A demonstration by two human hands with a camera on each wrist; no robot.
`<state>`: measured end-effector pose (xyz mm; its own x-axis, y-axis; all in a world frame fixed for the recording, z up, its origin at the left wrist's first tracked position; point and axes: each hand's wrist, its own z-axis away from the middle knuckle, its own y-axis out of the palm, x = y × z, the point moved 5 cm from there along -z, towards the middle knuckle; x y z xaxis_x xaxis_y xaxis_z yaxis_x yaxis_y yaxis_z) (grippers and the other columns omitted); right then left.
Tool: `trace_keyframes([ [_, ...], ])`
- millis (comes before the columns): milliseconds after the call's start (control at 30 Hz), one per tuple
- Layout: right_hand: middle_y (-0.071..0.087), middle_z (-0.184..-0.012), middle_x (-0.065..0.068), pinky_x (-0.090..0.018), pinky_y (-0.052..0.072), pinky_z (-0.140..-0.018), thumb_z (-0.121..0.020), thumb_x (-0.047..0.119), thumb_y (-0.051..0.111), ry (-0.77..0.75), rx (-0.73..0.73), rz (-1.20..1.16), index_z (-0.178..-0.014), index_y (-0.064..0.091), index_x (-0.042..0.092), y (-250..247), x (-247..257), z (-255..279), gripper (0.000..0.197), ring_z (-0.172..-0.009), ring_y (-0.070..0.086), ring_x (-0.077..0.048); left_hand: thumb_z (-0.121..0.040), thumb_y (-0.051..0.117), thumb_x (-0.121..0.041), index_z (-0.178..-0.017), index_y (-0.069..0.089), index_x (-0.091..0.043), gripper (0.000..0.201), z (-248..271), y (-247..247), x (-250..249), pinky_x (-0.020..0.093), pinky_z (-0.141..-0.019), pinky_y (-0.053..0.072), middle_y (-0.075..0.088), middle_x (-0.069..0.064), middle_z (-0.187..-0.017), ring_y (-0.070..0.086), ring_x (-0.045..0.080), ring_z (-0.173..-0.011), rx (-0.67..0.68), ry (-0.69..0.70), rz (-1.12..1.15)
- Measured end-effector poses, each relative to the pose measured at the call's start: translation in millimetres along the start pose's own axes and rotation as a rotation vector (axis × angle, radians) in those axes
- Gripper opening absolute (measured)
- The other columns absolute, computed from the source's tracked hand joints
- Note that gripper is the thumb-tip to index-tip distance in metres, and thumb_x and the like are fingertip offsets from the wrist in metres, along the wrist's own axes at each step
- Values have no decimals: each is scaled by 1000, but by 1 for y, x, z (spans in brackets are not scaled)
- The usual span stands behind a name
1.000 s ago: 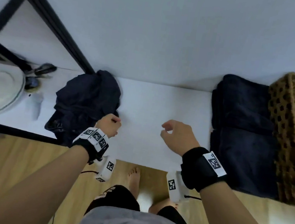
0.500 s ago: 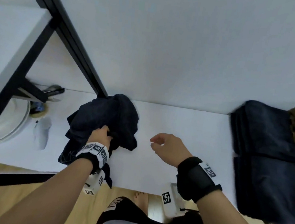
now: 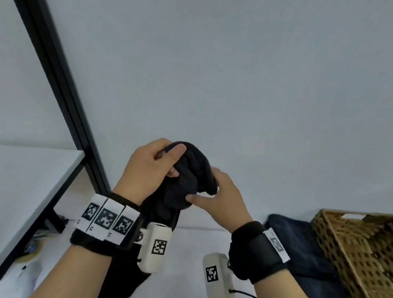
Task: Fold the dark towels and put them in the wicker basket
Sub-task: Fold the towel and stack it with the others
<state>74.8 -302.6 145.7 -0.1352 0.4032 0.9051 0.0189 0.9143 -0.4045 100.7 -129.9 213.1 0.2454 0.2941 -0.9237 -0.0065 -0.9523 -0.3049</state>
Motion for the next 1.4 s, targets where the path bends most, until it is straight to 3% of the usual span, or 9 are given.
trace_keyframes([
  [133, 71, -86, 13, -24, 51, -71, -86, 35, 69, -113, -241, -180, -89, 70, 36, -82, 68, -11, 3, -81, 65, -3, -80, 62, -52, -78, 67, -24, 28, -22, -11, -110, 35, -74, 55, 61, -6, -55, 66, 12, -59, -34, 225, 12],
  [267, 73, -96, 18, -30, 55, -82, -88, 43, 61, -278, -347, -265, -92, 70, 45, -158, 145, -7, 10, -91, 68, -1, -66, 77, -54, -85, 66, -30, 32, -36, -26, -178, 25, -69, 53, 64, -12, -66, 66, 6, -66, -109, 355, -129],
  [367, 73, -96, 16, -31, 55, -85, -91, 40, 61, -353, -401, -186, -95, 71, 35, -200, 184, 1, 12, -91, 68, -2, -58, 84, -49, -91, 53, -36, 48, -37, -21, -201, 11, -62, 41, 62, -15, -81, 59, -4, -73, -140, 393, -388],
  [467, 72, -95, 14, -29, 54, -84, -93, 38, 59, -373, -411, -91, -99, 71, 31, -223, 199, 12, 15, -92, 66, -5, -59, 85, -44, -93, 50, -28, 52, -35, -9, -202, 12, -59, 35, 56, -13, -90, 56, -1, -78, -169, 404, -506],
  [600, 71, -92, 21, -22, 50, -81, -95, 30, 55, -363, -413, -23, -100, 72, 34, -232, 187, 33, 18, -92, 64, -1, -71, 77, -30, -78, 54, -19, 27, -27, 4, -172, 10, -62, 33, 44, -2, -96, 46, 2, -76, -226, 358, -558],
  [833, 67, -89, 35, 3, 38, -65, -96, 35, 52, -238, -391, 78, -97, 73, 41, -219, 126, 71, 22, -88, 55, 19, -91, 57, -32, -82, 53, -18, 17, 14, 26, -70, 22, -59, 39, 63, 2, -84, 57, 14, -76, -79, 42, -453],
  [1000, 71, -90, 14, 2, 36, -72, -99, 23, 46, -165, -256, 324, -98, 74, 29, -187, 84, 97, 28, -85, 59, -3, -93, 59, -31, -81, 56, -20, 17, 65, 29, -7, 17, -56, 34, 61, -4, -74, 54, 8, -69, -163, -93, -439],
  [1233, 57, -71, 47, 6, 34, -70, -95, 15, 47, -41, -224, 141, -82, 70, 46, -145, 37, 133, 41, -79, 50, 29, -93, 56, -11, -95, 61, -7, 6, 131, 26, 71, 32, -72, 39, 66, 16, -93, 58, 33, -88, -270, -351, -528],
  [1400, 68, -83, 32, -14, 52, -67, -94, 25, 50, 103, -219, -95, -81, 72, 48, -129, -9, 163, 35, -89, 63, 0, -95, 54, -23, -106, 72, -12, 24, 181, 11, 126, 35, -82, 52, 70, 16, -107, 64, 36, -93, -193, -660, -481],
])
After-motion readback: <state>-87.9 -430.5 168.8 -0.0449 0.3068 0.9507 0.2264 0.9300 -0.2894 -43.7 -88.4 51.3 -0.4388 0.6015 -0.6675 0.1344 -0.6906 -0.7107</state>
